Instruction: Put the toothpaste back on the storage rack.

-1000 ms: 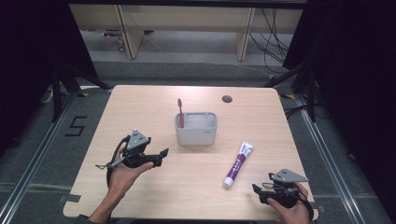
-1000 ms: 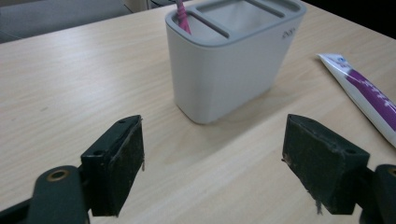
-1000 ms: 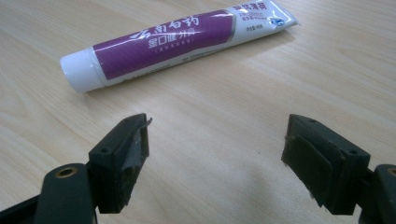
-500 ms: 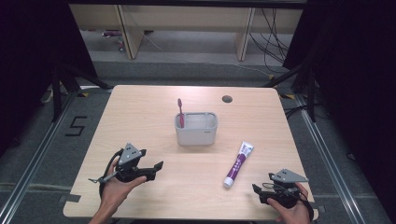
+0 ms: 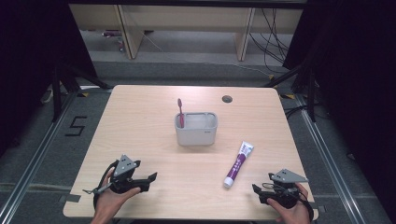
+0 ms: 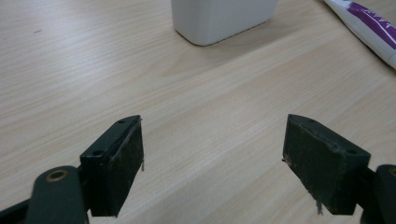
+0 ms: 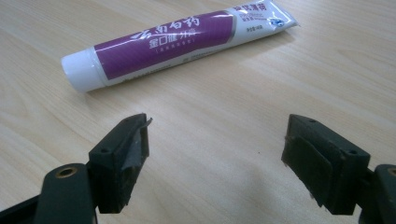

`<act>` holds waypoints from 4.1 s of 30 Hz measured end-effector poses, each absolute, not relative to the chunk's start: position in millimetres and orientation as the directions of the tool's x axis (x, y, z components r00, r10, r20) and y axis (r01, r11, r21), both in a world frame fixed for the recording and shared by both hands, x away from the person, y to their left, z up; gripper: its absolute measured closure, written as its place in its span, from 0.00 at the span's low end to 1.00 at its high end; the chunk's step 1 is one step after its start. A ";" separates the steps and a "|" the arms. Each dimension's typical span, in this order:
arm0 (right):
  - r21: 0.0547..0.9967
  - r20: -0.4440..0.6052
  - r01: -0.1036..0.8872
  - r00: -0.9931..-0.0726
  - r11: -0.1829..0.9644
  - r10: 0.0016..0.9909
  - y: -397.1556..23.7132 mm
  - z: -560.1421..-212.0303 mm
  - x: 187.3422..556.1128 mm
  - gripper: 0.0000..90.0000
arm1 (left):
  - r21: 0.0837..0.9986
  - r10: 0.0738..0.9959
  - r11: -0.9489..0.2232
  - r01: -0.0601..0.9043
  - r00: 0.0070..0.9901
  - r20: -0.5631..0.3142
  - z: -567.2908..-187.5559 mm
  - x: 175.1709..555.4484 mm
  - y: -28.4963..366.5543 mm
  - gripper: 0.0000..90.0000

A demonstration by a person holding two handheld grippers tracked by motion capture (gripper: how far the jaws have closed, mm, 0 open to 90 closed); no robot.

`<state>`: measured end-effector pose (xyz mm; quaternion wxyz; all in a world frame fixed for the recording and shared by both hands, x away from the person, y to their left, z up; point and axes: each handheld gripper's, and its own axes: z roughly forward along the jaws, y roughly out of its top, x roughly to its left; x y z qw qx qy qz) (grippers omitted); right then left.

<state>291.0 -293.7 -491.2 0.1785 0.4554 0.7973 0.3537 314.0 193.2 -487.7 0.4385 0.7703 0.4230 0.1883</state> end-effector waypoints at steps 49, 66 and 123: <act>0.793 -0.093 0.369 -0.712 0.484 0.696 -225.3 -464.2 297.4 1.00 | 0.812 0.795 -0.312 0.493 0.604 -0.062 -501.4 291.8 195.8 0.23; 0.757 -0.072 0.382 -0.758 0.530 0.648 -191.5 -475.5 317.2 1.00 | 0.813 0.787 -0.286 0.507 0.608 -0.102 -501.9 290.6 194.3 0.23; 0.697 -0.007 0.486 -0.730 0.526 0.683 -228.3 -489.4 309.3 1.00 | 0.800 0.774 -0.343 0.493 0.630 -0.056 -502.9 292.0 193.0 0.23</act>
